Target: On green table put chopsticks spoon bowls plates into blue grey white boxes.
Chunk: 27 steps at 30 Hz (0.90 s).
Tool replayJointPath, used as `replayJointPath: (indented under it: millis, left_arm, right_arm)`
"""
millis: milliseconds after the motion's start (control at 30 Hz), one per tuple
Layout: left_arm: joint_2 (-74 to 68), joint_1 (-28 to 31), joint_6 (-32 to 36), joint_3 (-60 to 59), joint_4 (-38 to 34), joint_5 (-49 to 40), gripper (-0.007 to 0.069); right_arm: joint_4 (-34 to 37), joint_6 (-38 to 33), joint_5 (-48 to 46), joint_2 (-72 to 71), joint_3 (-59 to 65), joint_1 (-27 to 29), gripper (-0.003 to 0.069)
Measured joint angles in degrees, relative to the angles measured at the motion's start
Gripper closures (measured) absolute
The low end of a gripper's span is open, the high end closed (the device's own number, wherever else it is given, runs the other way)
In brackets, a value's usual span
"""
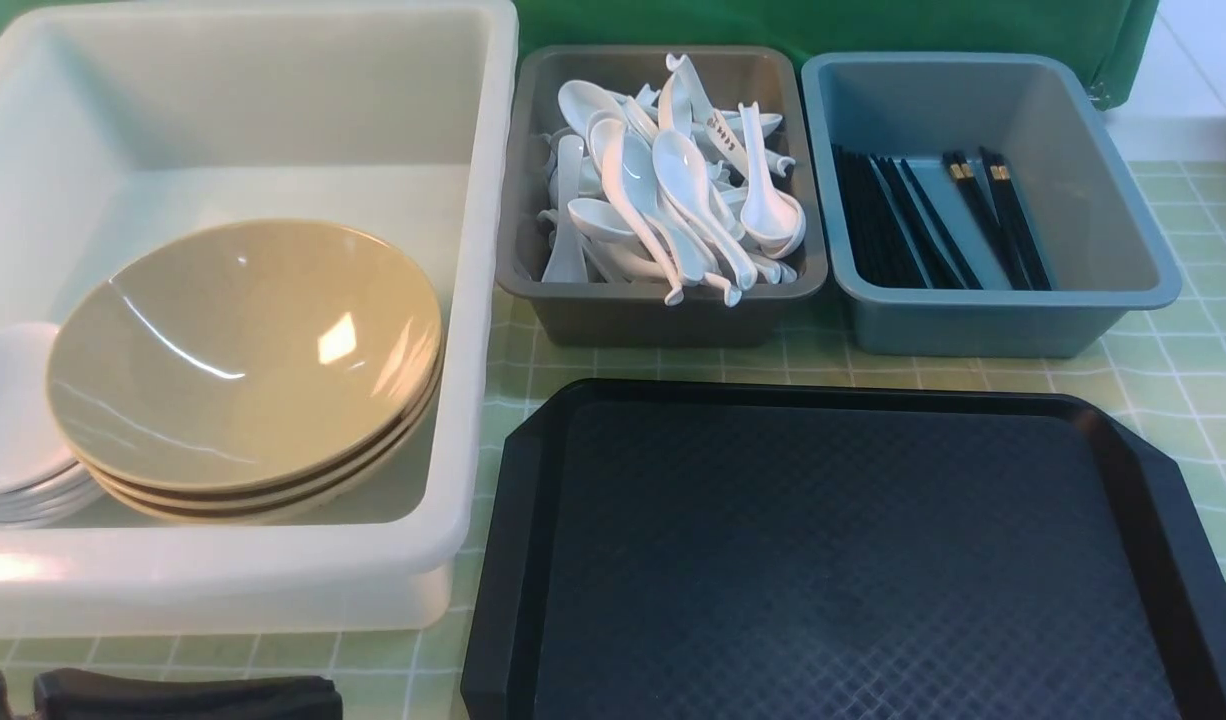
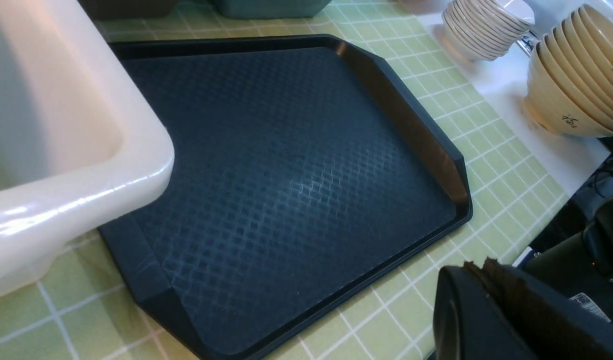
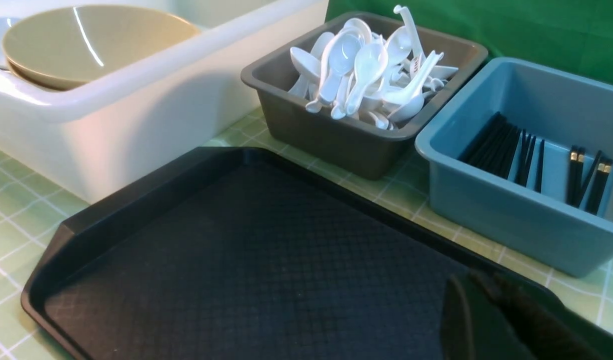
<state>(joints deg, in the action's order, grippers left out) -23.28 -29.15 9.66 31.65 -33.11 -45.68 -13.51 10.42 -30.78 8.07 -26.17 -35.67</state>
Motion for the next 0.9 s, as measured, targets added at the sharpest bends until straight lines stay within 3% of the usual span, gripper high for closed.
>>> replayJointPath:
  millis: [233,367,500,600,900]
  left_arm:
    - [0.86,0.0,4.54,-0.06,11.1,3.27,0.0626]
    - [4.47,1.69,0.94,-1.8,23.08,12.47,0.0626]
    - [9.67,9.07,-9.23,-6.19,33.9,21.18,0.0626]
    - [16.68,18.39,-15.45,-12.26,38.86,27.7,0.0626]
    - [23.72,30.9,-16.73,-30.29,39.13,40.67,0.0626]
  right_arm:
    - [0.0,0.0,0.0,0.0,0.0,0.0,0.0591]
    - [0.0,0.01,0.0,0.0,0.02,0.0,0.0589]
    - [0.0,0.07,0.0,0.0,0.02,0.0,0.0585]
    - [0.0,0.07,0.0,0.0,0.02,0.0,0.0581]
    - [0.0,0.07,0.0,0.0,0.02,0.0,0.0573]
